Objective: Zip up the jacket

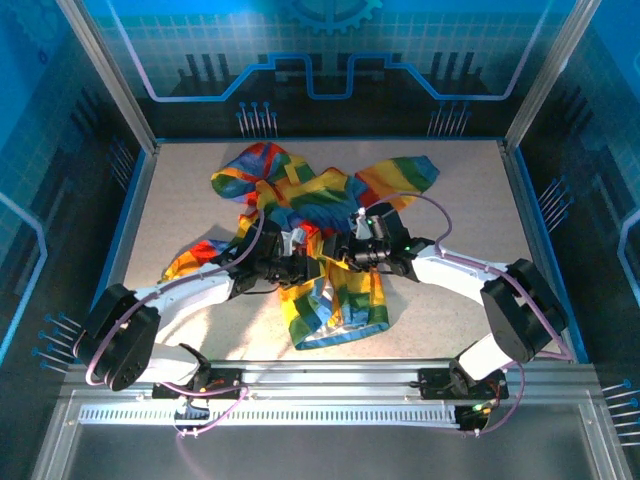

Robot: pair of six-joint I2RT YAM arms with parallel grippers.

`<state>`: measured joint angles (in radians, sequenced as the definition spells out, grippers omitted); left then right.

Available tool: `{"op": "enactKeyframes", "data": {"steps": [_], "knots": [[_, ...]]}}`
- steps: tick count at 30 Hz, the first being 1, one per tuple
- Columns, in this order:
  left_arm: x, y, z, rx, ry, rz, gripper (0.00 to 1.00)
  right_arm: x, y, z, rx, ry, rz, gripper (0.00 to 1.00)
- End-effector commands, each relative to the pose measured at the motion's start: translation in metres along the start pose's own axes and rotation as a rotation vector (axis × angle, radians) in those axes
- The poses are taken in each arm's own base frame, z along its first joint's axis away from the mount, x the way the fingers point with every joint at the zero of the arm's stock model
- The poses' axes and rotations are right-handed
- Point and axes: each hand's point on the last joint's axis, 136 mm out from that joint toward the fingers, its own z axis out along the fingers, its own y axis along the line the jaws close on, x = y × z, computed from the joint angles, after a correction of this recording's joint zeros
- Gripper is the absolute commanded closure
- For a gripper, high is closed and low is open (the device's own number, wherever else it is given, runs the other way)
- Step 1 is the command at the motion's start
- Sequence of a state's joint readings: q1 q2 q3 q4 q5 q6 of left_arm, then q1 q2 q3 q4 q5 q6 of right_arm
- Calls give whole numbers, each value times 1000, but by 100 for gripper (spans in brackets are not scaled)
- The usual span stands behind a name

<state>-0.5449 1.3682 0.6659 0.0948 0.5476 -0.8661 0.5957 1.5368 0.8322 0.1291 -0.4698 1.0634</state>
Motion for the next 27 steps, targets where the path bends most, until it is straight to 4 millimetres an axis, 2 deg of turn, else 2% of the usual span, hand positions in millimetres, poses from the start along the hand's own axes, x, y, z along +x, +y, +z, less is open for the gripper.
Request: {"op": "enactKeyframes", "data": {"steps": [1,5,7,9,11,12,15,19,23,27], "knots": [[5,-1,-2,24,17,-6,99,10,12,10,-62,44,6,59],[5,2,-2,20,18,-1,92,13,22,14,-97,58,1,76],[5,3,-4,14,15,-2,80,11,26,12,-104,53,-6,85],[7,0,-8,16,16,10,63,8,31,8,-101,44,-26,94],[7,-1,-15,0,10,30,54,8,31,5,-78,41,-45,97],[7,0,-20,-21,4,44,51,3,39,2,-77,30,-67,98],[7,5,-38,-122,-20,82,48,1,39,-3,-31,30,-95,100],[11,9,-60,-182,-86,84,49,1,40,-5,-16,27,-111,100],[21,8,-61,-118,-133,5,53,2,36,-4,-7,31,-91,100],[31,0,-55,-107,-174,53,45,2,34,-4,2,26,-89,100]]}}
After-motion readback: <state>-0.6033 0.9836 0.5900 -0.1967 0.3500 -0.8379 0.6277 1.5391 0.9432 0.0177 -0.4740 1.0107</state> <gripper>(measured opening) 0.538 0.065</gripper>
